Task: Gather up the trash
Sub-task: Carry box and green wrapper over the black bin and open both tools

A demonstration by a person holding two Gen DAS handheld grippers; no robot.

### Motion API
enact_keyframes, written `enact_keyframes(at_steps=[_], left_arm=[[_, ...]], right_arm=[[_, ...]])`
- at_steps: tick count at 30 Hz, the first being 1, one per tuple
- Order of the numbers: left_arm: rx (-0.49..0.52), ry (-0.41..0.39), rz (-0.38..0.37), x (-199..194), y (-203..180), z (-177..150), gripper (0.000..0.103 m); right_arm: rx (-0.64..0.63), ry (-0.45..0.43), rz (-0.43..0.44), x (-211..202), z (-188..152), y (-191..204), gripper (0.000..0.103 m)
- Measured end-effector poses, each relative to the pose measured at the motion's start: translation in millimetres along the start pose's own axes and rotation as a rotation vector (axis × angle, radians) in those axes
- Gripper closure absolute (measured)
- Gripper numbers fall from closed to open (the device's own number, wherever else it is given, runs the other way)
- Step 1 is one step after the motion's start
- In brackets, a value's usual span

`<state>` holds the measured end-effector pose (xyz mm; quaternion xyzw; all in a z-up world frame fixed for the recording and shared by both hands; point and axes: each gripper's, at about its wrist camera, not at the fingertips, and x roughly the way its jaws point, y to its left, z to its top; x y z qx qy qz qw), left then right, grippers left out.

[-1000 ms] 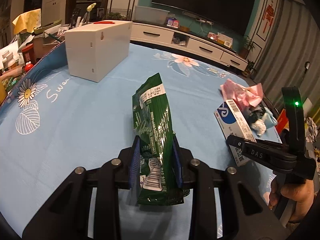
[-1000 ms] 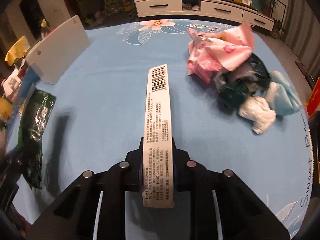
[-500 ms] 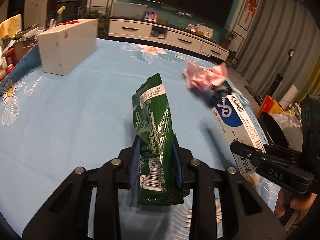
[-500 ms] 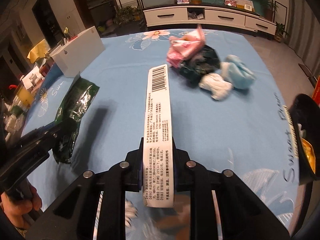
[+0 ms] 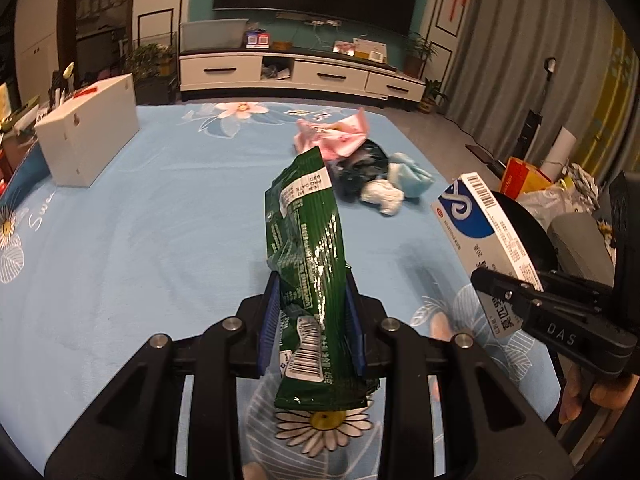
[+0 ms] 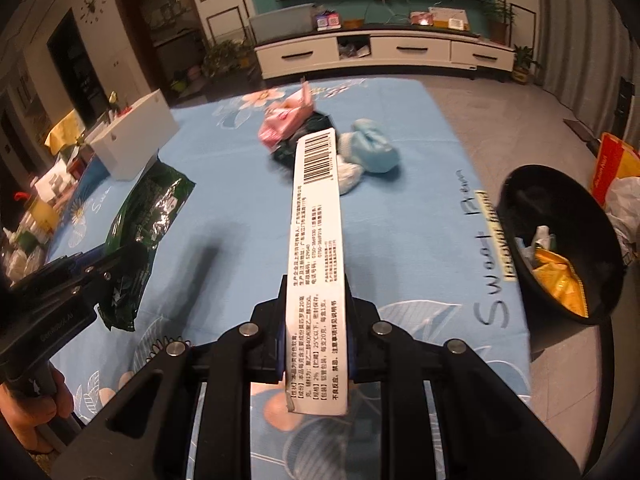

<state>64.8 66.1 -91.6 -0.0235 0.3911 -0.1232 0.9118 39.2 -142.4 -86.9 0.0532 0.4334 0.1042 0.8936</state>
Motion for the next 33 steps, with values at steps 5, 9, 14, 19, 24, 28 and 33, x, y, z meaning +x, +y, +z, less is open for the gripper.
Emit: enact_keyframes(at_steps=[5,9,14,19,24,28,33], left_arm=[[0.038,-0.003,0.000,-4,-17,3,0.072],[0.072,-0.002,-0.005,-3,-31,7,0.072],[0.109,0.001,-0.017,-1,-50,11,0.072],[0.149,0.007,-0.031,7,-68,17,0.072],[0.193,0.010,-0.048,15,-88,23,0.072],[0.227,0.013,-0.062,22,-104,29,0.072],[0.270,0.019,-0.085,34,-129,33,0.072]], right_arm=[[0.028,-0.026,-0.006,-12,-2,-18,0.081],[0.056,-0.051,-0.017,-21,-3,-34,0.081],[0.096,-0.079,-0.030,-31,-2,-57,0.081],[0.140,-0.102,-0.047,-37,-4,-77,0.081],[0.186,-0.115,-0.060,-40,-6,-100,0.081],[0.222,-0.124,-0.071,-41,-8,-119,0.081],[0.265,-0.133,-0.083,-42,-13,-141,0.081]])
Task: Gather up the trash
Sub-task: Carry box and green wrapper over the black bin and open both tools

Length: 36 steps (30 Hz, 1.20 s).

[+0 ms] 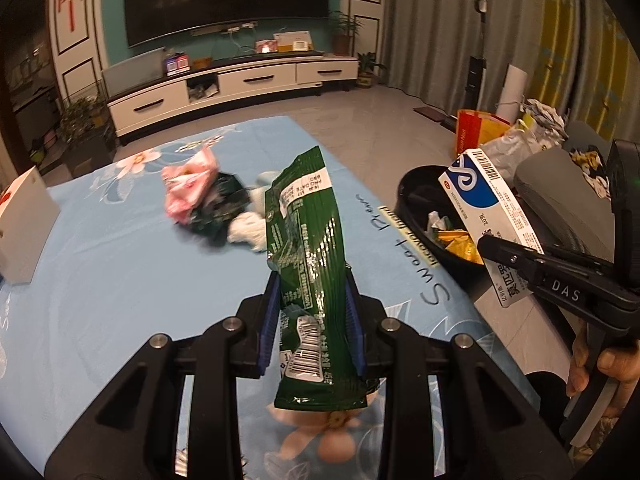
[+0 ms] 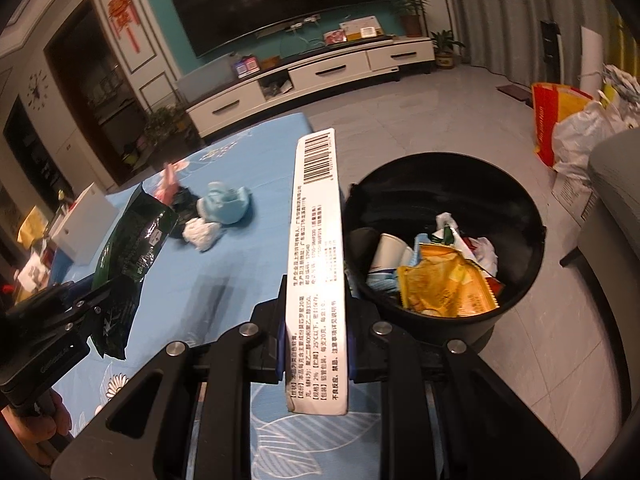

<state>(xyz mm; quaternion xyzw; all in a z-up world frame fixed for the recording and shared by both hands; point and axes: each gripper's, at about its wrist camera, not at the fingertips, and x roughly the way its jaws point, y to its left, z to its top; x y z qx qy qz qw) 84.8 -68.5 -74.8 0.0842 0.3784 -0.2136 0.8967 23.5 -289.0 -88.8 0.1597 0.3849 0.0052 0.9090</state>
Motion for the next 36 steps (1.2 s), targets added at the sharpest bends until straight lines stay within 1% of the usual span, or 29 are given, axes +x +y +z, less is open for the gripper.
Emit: enact_keyframes(at_steps=[7,15,20,23,27,32,33,35,36], left_arm=[[0.048,0.003,-0.056,23,-28,19,0.072],[0.086,0.014,-0.160,60,-73,50,0.072],[0.095,0.048,-0.209,90,-96,60,0.072],[0.097,0.063,-0.226,103,-106,61,0.072],[0.119,0.079,-0.229,120,-120,66,0.072],[0.134,0.098,-0.229,136,-128,66,0.068],[0.136,0.099,-0.226,137,-128,66,0.067],[0.139,0.099,-0.221,140,-128,65,0.063],[0.136,0.100,-0.219,141,-130,66,0.061]], right_arm=[[0.072,-0.022,-0.035,0,3,-37,0.081],[0.164,-0.051,-0.079,2,8,-81,0.081],[0.199,-0.053,-0.087,11,10,-96,0.081],[0.213,-0.049,-0.093,18,11,-102,0.081],[0.230,-0.042,-0.101,27,15,-112,0.081],[0.249,-0.031,-0.122,37,20,-122,0.080],[0.252,-0.028,-0.123,38,20,-123,0.079],[0.261,-0.031,-0.135,39,21,-126,0.070],[0.269,-0.031,-0.136,40,20,-129,0.062]])
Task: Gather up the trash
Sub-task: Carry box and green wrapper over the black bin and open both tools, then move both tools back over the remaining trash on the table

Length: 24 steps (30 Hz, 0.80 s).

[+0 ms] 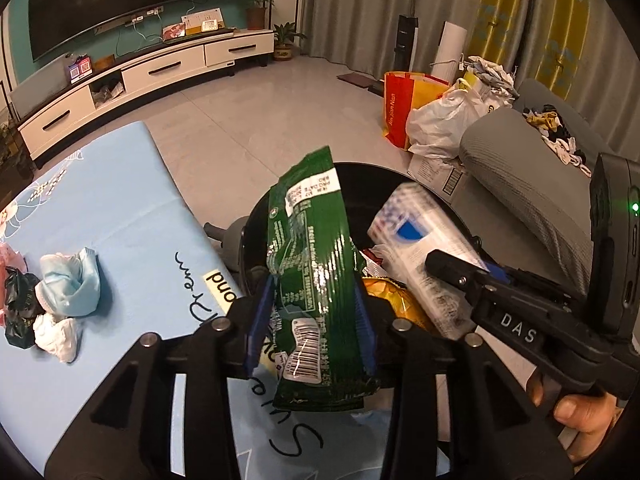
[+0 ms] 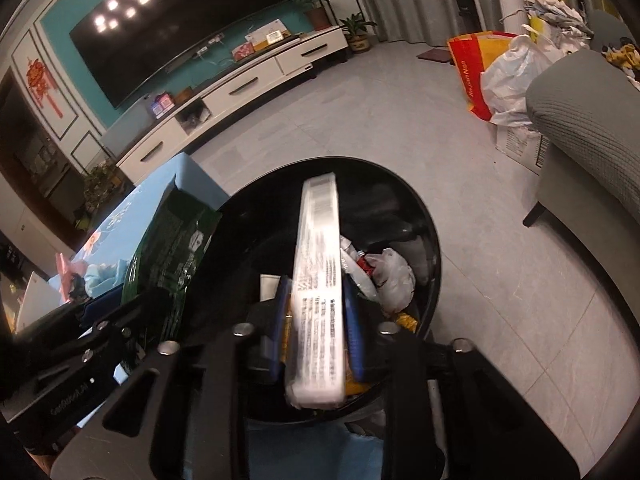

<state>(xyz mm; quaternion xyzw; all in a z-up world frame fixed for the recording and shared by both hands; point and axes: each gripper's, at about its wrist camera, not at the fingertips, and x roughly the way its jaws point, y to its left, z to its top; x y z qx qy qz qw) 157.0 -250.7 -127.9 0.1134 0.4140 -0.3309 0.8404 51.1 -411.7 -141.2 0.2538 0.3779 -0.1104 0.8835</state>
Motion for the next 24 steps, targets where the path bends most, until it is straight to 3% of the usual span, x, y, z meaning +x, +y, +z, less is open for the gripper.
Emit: enact_keyframes(at_steps=[2,13,17,24], left_arm=[[-0.004,-0.003,0.001,0,1,1,0.058],[-0.046,-0.053,0.032,-31,17,-9,0.010],[-0.089,-0.059,0.062,-55,38,-26,0.003],[-0.243,-0.069,0.176,-102,106,-76,0.003]], right_arm=[[0.020,0.000,0.006,0,0,-3,0.058],[0.044,-0.007,0.015,-15,-3,-3,0.047],[0.021,-0.009,0.037,-25,-6,9,0.041],[-0.112,0.006,0.114,-35,-17,58,0.041]])
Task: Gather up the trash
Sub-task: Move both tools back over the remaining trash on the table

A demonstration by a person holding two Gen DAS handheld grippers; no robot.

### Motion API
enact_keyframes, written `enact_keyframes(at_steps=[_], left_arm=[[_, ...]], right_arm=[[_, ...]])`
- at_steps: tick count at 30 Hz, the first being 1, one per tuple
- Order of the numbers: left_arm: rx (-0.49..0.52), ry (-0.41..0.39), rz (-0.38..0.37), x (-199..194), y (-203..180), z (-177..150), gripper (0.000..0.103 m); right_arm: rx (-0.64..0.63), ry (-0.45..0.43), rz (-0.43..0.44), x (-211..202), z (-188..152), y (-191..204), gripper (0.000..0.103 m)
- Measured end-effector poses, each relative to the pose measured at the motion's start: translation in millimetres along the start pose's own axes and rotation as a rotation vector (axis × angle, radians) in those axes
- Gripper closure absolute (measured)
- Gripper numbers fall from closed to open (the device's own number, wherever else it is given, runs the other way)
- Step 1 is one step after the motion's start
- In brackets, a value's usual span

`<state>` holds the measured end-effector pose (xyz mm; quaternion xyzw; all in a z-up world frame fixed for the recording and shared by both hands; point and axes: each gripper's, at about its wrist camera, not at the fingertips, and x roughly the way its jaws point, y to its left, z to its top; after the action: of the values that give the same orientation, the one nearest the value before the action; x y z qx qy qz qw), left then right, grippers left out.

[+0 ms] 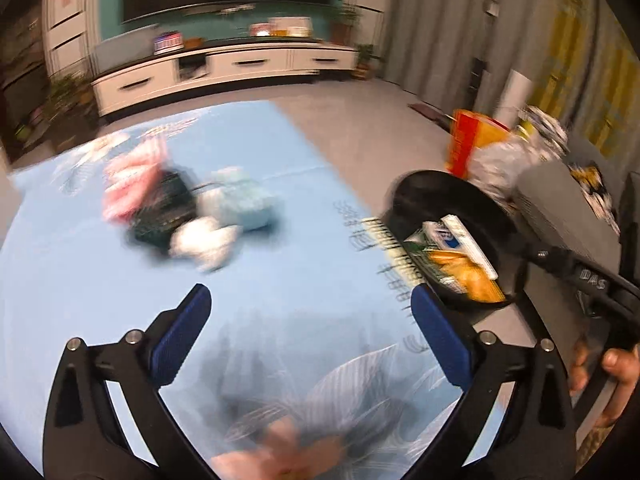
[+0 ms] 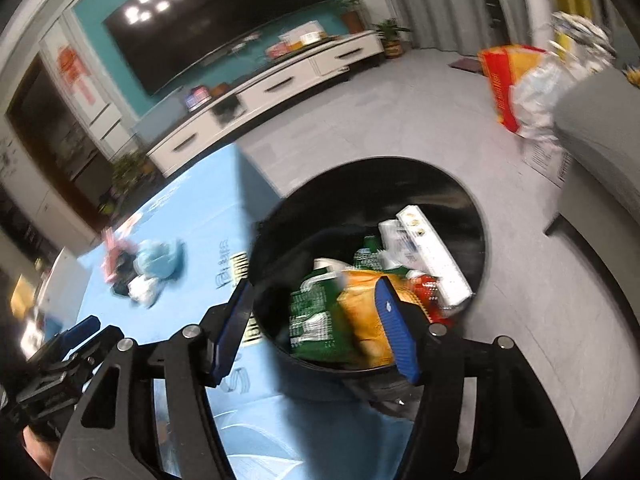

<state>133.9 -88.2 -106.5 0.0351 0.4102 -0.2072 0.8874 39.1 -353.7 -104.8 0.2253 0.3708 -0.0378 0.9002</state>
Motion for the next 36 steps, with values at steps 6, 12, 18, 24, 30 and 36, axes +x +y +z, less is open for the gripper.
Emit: enact_keyframes(at_steps=[6,12,18,24,30,36], left_arm=[[-0.227,-0.005,0.101,-29,98,-34,0.003],[-0.345,-0.004,0.133,-40,151,-55,0.003],[-0.372,-0.025,0.102,-38,168,-49,0.003],[-0.380,-0.065,0.049,-24,171,-13,0.003],[-0.388,-0.091,0.028,6,175,41,0.003],[-0.453,-0.062,-0.013,45,185,72,0.003]], right_arm=[[-0.154,0.047,0.100,12,-10,63,0.041],[-0.289,0.072,0.145,30,-15,121,0.041],[-0.367,0.082,0.156,67,-6,161,0.041],[-0.367,0.088,0.157,111,12,175,0.041],[-0.361,0.103,0.180,142,28,182,0.043],[-0.384,0.148,0.209,162,28,186,0.058]])
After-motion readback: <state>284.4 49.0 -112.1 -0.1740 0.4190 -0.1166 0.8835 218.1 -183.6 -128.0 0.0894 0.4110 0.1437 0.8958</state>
